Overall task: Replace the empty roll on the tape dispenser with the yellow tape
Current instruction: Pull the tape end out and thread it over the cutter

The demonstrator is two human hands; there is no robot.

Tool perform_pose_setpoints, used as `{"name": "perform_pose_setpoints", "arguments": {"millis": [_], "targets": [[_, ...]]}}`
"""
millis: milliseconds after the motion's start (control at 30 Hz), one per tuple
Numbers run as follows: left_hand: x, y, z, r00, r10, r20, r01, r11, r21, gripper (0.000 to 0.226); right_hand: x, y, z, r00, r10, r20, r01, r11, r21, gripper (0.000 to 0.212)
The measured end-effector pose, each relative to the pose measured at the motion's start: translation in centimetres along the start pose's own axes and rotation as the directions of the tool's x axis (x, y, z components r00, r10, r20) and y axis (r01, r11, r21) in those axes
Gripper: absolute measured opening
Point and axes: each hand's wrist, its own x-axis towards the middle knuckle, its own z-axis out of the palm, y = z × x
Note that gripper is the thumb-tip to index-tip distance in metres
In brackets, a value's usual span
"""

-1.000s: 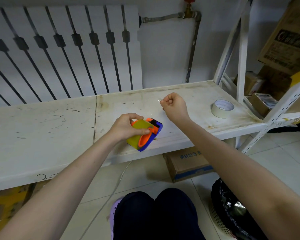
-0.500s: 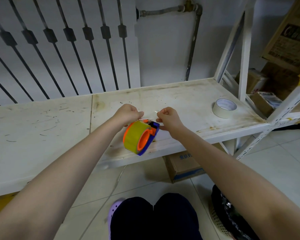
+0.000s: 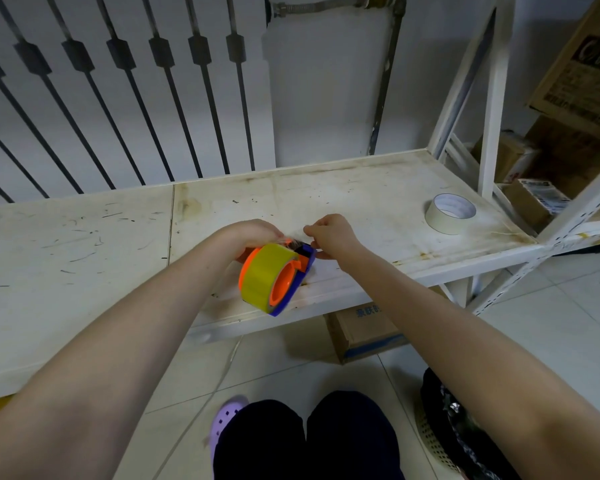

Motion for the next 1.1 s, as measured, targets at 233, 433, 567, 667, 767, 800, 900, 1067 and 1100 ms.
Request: {"name": "perform_pose_setpoints", "arguments": {"millis": [233,433,567,667,767,800,900,1067,1100], "targets": [[0.3,-0.3,0.2,0.996,0.084,-0.042,-0.085,0.996,-0.030,0.038,0.9,-0.4,-0.5,1.000,-0.002,-0.016,0.000,0.991,-0.132,0.017],[0.1,-0.6,0.2,0.988,0.133,-0.077,-0.138,0.988,-0.066,0.045,1.4,-0.1,-0.6,0.999,0.038,0.014,-0.035,0.979,-0.200,0.031],[-0.1,-0.6,0.2,0.986,0.142,-0.082,-0.149,0.986,-0.079,0.043,1.8,-0.2,-0.5,0.999,0.040,0.024,-0.033,0.969,-0.245,0.030],[-0.2,-0.6,0.2,0.983,0.162,-0.090,-0.168,0.984,-0.066,0.042,2.0,-0.3,-0.4,0.999,0.037,0.020,-0.030,0.962,-0.270,0.028],[-0.1,-0.6,0.3,0.980,0.180,-0.088,-0.185,0.981,-0.055,0.042,2.0,-0.4,-0.4,1.000,-0.008,0.025,0.015,0.960,-0.281,0.020],[-0.1,-0.7,0.3,0.979,0.183,-0.091,-0.188,0.981,-0.050,0.042,2.1,-0.3,-0.4,0.999,-0.030,0.033,0.038,0.960,-0.277,0.016],[0.2,-0.7,0.2,0.973,0.194,-0.122,-0.200,0.979,-0.041,0.041,1.9,-0.3,-0.9,0.998,-0.043,0.045,0.052,0.976,-0.209,0.026],[0.3,-0.5,0.2,0.968,0.220,-0.124,-0.216,0.976,0.039,0.045,1.3,-0.2,-0.8,0.970,-0.237,-0.059,0.230,0.968,-0.104,0.015],[0.2,-0.5,0.2,0.964,0.229,-0.134,-0.227,0.974,0.028,0.040,1.1,-0.1,-0.8,0.969,-0.239,-0.059,0.237,0.971,-0.041,0.011]]}}
